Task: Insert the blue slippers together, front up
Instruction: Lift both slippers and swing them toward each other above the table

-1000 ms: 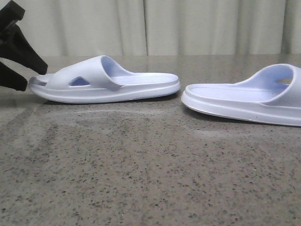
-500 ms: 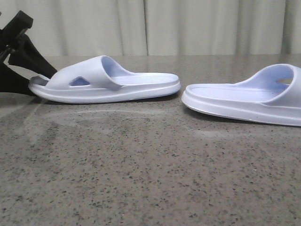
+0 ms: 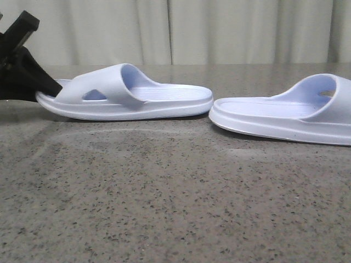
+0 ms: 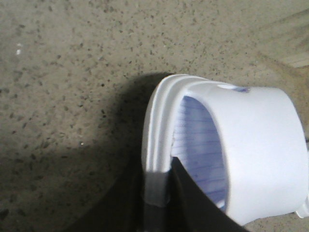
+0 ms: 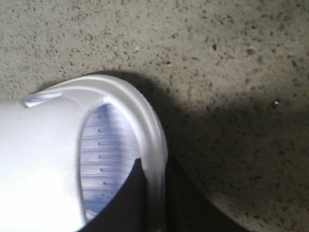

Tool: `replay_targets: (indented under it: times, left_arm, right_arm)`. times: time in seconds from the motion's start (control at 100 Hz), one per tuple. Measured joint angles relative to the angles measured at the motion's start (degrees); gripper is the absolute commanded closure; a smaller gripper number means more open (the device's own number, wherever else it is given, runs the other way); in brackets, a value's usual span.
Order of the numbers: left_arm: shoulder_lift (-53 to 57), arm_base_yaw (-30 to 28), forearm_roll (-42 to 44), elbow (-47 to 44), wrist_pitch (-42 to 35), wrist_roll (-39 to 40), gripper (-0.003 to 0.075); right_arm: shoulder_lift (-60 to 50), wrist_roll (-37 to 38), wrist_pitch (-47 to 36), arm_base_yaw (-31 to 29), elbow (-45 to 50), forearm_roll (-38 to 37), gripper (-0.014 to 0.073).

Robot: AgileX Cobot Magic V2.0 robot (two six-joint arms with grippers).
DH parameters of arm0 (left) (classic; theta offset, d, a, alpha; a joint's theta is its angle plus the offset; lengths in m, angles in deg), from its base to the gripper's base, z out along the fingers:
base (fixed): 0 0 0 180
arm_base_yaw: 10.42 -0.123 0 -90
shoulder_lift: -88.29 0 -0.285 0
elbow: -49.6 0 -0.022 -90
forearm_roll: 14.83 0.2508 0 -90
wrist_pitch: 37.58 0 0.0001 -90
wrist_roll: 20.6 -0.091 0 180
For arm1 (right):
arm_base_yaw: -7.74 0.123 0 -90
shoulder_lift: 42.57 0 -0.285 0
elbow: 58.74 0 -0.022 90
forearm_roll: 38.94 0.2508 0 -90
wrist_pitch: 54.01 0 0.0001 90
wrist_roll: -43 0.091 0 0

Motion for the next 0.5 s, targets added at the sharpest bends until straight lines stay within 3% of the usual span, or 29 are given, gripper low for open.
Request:
replay_targets:
  times: [0.21,0.5]
  left_arm:
    - [4.7,-2.0,0.7,1.2,3.1,-0.4,0.0705]
    - [9.2,-9.0,1.8,5.6,10.6,-0.3,0.0705]
  right_arm:
    - [-2.5,-4.6,1.3,0.0,0.0,6.2,0.0701]
    - [-3.2,-6.9,4.7,0.0,-3.4,13.2,0.0701]
